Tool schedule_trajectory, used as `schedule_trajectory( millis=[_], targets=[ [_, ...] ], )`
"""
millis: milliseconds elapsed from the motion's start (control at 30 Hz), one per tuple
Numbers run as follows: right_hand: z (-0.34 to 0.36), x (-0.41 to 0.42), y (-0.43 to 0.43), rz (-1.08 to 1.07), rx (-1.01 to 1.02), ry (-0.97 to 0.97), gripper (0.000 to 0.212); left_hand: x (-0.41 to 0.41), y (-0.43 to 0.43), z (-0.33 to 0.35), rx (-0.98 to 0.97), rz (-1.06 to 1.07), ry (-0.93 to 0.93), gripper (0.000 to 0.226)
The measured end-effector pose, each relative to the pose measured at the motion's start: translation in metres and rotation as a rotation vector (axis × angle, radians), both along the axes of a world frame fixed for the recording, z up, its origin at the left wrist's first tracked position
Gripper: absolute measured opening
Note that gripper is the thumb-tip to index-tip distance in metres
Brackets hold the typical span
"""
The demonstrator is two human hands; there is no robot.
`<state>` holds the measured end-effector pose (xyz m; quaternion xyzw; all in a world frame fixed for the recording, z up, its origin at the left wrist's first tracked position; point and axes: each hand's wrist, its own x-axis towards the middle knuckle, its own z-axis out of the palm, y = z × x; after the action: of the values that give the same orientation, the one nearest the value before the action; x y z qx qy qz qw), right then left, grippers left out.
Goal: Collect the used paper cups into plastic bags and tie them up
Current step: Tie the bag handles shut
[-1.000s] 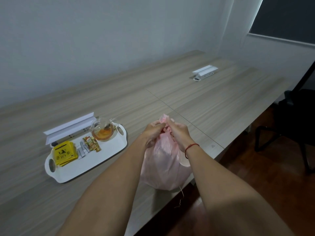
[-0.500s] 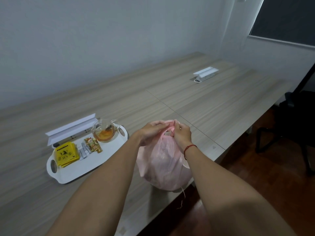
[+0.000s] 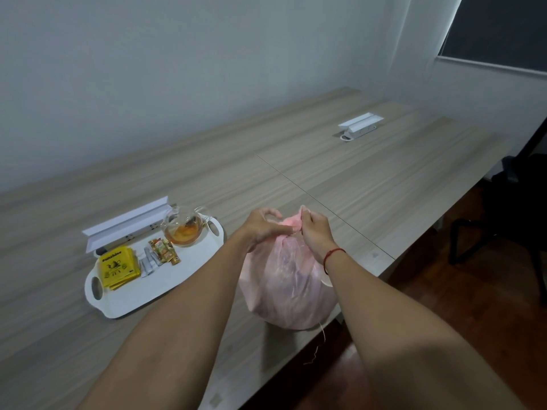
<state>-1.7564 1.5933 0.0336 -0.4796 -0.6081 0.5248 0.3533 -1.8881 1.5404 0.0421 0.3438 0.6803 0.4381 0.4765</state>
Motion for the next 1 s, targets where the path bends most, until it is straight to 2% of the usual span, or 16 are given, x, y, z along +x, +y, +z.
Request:
schedule_trajectory(
  millis=[67,167,233,333,433,533,667,767,867,900,1000],
  targets=[
    [-0.001,0.002,0.001,0.023,0.047,-0.021,0.040,0.003,0.002,0.001,-0.022,0.050,0.097,0.049],
    [-0.003,0.004,0.000,0.053,0.092,-0.048,0.040,0.006,0.009,-0.001,0.042,0.008,0.238,0.029],
    [-0.003,0.003,-0.001,0.056,0.118,-0.054,0.042,0.011,0.014,0.001,0.066,0.003,0.406,0.016],
    [-0.001,0.000,-0.001,0.048,0.164,-0.070,0.045,0.018,0.020,0.001,0.072,-0.012,0.633,0.035],
    [0.002,-0.004,0.000,0.047,0.194,-0.088,0.043,0.018,0.022,-0.001,-0.004,-0.044,0.675,0.034],
    [0.000,-0.005,0.003,0.019,0.190,-0.085,0.042,0.018,0.022,0.005,-0.010,-0.075,0.607,0.026],
    [-0.004,-0.003,0.007,-0.038,0.168,-0.079,0.042,0.009,0.018,0.020,-0.024,-0.161,0.427,0.028],
    [-0.004,0.000,0.010,-0.063,0.171,-0.089,0.038,0.003,0.015,0.030,-0.052,-0.167,0.207,0.017],
    [-0.006,-0.004,0.011,-0.072,0.165,-0.090,0.040,0.000,0.015,0.034,-0.085,-0.121,-0.050,0.041],
    [-0.006,-0.007,0.010,-0.079,0.160,-0.091,0.041,0.000,0.015,0.034,-0.094,-0.086,-0.079,0.039],
    [-0.004,-0.011,0.009,-0.078,0.144,-0.089,0.040,0.002,0.012,0.032,-0.167,-0.022,-0.017,0.022]
  ],
)
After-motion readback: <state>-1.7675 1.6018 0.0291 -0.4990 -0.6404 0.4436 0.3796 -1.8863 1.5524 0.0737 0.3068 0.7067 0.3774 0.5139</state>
